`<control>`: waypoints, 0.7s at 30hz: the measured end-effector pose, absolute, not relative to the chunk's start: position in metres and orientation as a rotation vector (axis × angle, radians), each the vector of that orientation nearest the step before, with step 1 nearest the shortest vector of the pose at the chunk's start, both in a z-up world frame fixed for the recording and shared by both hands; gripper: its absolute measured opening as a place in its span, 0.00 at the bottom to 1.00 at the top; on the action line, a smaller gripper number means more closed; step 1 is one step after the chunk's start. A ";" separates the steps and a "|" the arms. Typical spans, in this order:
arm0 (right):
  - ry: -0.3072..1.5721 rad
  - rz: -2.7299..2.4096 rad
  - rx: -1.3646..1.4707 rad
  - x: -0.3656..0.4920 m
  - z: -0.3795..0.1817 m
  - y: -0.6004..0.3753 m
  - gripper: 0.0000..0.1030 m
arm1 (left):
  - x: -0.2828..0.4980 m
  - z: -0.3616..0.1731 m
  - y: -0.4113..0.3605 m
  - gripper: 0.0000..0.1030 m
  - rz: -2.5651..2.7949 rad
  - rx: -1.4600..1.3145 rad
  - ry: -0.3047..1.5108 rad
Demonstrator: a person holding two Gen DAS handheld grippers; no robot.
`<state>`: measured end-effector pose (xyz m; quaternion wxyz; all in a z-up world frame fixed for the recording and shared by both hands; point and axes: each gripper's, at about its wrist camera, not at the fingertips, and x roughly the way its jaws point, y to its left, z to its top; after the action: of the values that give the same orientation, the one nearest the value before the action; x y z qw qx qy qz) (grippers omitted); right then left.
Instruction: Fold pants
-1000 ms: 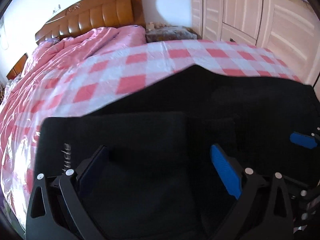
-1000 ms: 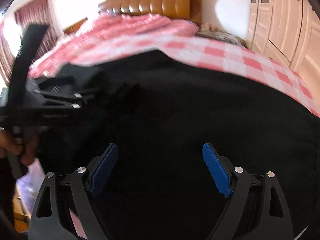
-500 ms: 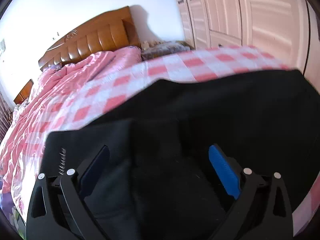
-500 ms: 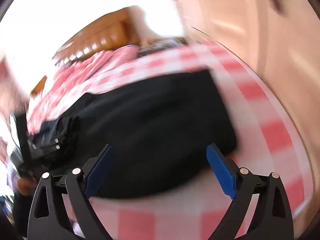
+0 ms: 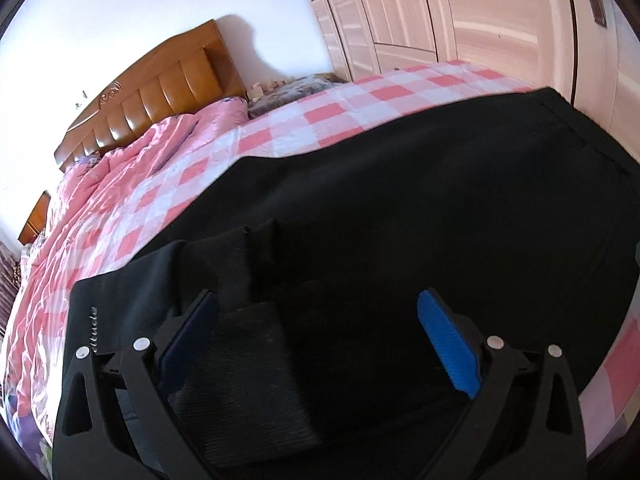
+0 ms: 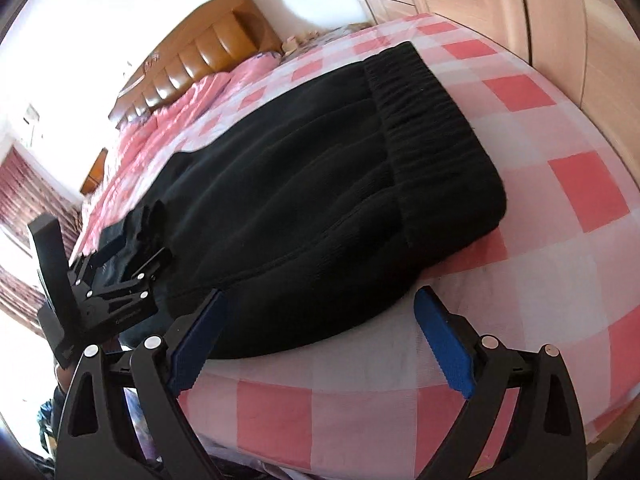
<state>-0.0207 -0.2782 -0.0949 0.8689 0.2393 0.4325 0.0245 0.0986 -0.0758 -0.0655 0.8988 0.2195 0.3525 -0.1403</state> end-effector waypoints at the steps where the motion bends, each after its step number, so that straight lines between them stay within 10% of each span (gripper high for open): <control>1: 0.908 0.064 0.514 -0.020 -0.095 -0.278 0.89 | 0.100 -0.068 -0.076 0.97 -0.291 0.450 0.738; 21: 0.811 -0.031 0.626 0.005 -0.098 -0.291 0.75 | 0.099 -0.073 -0.069 0.98 -0.311 0.422 0.739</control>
<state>0.0047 -0.2913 -0.0977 0.8715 0.2994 0.3882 -0.0147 0.0990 -0.0689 -0.0730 0.8991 0.2037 0.3570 -0.1504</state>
